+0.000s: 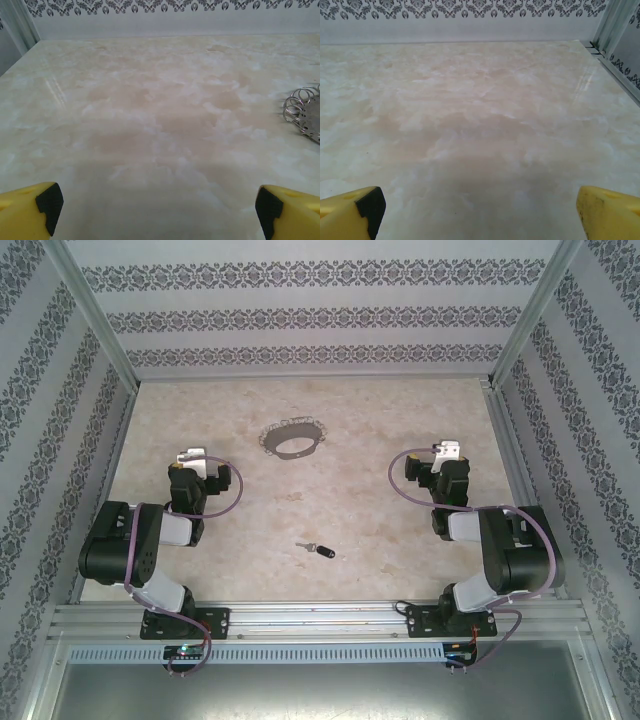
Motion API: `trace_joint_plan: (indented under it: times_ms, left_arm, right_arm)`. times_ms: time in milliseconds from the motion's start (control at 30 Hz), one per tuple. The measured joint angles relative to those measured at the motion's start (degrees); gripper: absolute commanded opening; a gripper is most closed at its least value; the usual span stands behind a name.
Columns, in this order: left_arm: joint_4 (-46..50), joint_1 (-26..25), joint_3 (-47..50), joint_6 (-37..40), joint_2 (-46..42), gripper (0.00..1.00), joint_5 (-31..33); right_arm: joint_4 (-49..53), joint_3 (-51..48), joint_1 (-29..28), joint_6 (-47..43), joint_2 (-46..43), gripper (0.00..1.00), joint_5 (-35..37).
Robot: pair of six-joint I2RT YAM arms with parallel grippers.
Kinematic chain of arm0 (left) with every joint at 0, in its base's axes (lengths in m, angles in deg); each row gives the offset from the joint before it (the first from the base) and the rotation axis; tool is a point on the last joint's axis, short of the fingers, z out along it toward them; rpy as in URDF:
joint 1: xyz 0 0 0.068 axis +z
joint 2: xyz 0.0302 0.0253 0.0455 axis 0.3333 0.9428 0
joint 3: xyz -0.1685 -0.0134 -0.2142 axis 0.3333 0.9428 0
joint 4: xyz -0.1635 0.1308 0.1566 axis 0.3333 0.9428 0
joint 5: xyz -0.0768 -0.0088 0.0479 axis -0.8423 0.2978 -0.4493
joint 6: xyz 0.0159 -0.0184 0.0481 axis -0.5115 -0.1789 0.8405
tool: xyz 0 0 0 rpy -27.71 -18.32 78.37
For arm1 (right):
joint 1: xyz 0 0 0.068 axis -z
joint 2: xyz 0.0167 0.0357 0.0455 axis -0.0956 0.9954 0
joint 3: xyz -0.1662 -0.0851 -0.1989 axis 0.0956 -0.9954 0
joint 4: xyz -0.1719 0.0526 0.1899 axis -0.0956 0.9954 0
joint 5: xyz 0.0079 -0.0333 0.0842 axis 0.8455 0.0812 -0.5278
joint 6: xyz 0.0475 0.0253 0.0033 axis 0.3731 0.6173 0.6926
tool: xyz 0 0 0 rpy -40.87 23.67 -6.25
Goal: Put the keys on the keyring
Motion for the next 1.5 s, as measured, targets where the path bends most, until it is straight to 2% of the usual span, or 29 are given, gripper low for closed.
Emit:
trace_joint_plan:
  times_ms: [767, 867, 1033, 1167, 1233, 1333, 1400, 1500]
  left_arm:
    - [-0.7, 0.0, 0.5, -0.1, 0.0, 1.0, -0.2]
    - [0.3, -0.3, 1.8, -0.1, -2.0, 1.0, 0.8]
    - [10.3, -0.4, -0.2, -0.1, -13.7, 1.0, 2.0]
    - [18.9, -0.4, -5.7, -1.3, -20.3, 1.0, 2.4]
    - [23.4, -0.4, -7.9, -3.0, -22.0, 1.0, 1.9]
    - [30.4, -0.6, -10.4, -6.7, -23.4, 1.0, 0.1]
    - [34.6, -1.2, -11.8, -9.9, -23.5, 1.0, -1.3]
    - [38.7, -2.4, -12.8, -14.4, -23.5, 1.0, -3.6]
  right_arm:
    - [0.1, 0.0, 0.1, 0.0, 0.0, 0.98, -1.9]
    - [4.6, 0.6, 0.1, 0.0, -2.6, 0.98, -2.1]
    - [16.2, 5.4, 0.1, 1.9, -12.7, 0.98, 0.8]
    - [22.9, 9.7, 0.7, 10.6, -20.3, 0.98, 1.7]
    - [24.9, 11.0, 1.8, 15.6, -22.5, 0.98, 0.0]
    - [27.6, 12.6, 2.0, 21.5, -23.0, 0.98, -3.2]
    - [30.0, 14.1, -0.9, 23.3, -21.0, 0.98, -4.7]
    - [33.3, 17.0, -7.0, 23.8, -15.4, 0.91, -7.4]
